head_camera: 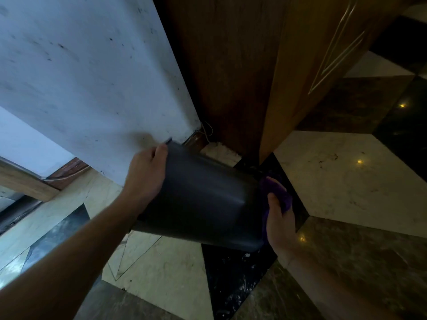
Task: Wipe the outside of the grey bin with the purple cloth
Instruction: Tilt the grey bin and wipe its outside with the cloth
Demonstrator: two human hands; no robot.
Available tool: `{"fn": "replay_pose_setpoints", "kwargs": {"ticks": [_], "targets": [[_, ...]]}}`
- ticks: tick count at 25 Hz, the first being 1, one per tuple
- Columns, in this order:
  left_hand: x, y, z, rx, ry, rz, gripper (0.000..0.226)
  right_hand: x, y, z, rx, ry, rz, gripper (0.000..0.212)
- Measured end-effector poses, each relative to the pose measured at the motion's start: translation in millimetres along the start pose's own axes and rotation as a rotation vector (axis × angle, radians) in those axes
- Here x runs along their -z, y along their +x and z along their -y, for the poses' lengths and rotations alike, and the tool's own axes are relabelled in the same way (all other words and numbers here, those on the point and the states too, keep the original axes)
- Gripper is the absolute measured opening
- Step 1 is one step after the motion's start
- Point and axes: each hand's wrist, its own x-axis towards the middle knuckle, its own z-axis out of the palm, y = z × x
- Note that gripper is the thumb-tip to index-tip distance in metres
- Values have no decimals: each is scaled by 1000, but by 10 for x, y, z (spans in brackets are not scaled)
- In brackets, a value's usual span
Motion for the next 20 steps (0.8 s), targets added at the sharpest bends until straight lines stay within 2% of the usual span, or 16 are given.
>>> {"fn": "replay_pose_setpoints", "kwargs": {"ticks": [2,4,7,11,15,20], "targets": [[22,-317,109,-88,-62,82,36,2,-35,22,-222,107,-52,23],[23,-445,206,-56,-97,146,30,40,-100,-5,-318,81,-86,26],[-9,-476,320,16,-148,188,30,50,-221,-108,-256,11,-95,10],[16,-412,350,55,-201,214,41,22,-292,-228,-151,-23,-73,20],[-54,-184,347,227,-155,275,33,50,-345,-388,-17,-102,5,41],[-141,-436,481,238,-228,273,21,116,-417,-617,-51,-181,35,50]]}}
